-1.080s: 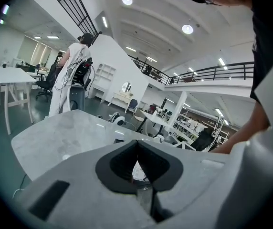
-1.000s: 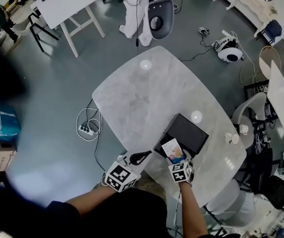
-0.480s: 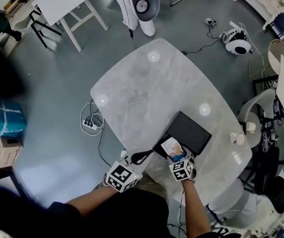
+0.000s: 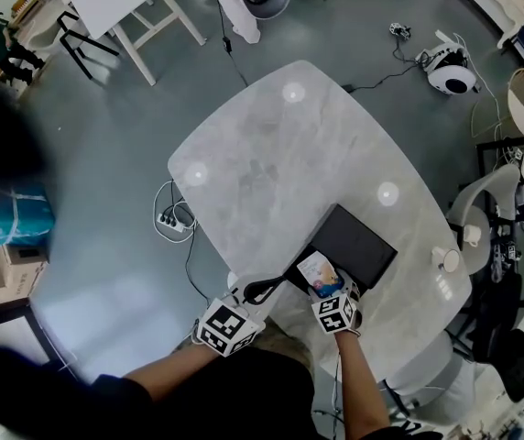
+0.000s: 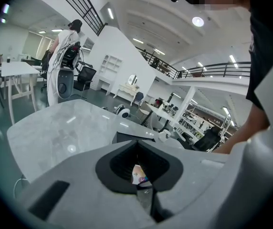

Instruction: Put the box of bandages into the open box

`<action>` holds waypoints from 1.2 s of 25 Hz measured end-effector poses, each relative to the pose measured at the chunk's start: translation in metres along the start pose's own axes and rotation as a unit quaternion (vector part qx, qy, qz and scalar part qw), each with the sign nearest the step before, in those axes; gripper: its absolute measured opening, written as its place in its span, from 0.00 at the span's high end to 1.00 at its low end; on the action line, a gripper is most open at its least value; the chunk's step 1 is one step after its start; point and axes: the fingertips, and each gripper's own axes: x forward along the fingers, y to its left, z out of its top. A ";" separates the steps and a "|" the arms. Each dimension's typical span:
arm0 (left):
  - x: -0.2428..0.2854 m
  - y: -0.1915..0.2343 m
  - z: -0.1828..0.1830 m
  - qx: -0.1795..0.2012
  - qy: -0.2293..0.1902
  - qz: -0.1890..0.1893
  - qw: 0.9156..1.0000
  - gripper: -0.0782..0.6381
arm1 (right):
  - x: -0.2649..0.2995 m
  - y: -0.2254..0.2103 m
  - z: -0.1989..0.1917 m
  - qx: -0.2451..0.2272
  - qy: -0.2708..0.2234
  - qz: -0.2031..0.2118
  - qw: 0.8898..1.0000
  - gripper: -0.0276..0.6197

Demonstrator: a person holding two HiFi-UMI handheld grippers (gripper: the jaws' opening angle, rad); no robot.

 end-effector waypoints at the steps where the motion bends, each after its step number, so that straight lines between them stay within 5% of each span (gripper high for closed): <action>1: 0.002 0.001 0.000 0.000 0.001 0.001 1.000 0.87 | 0.001 -0.001 0.000 0.001 -0.001 0.001 1.000 0.44; 14: -0.010 0.022 0.008 -0.001 -0.006 0.011 1.000 0.87 | -0.009 -0.003 0.011 0.037 -0.012 -0.013 0.999 0.44; 21: -0.024 0.016 0.010 0.006 -0.015 0.002 1.000 0.87 | -0.036 0.002 0.020 0.103 -0.057 -0.022 0.993 0.44; 30: -0.065 -0.004 0.018 0.020 -0.042 -0.029 0.998 0.87 | -0.113 0.010 0.038 0.240 -0.165 -0.094 0.952 0.50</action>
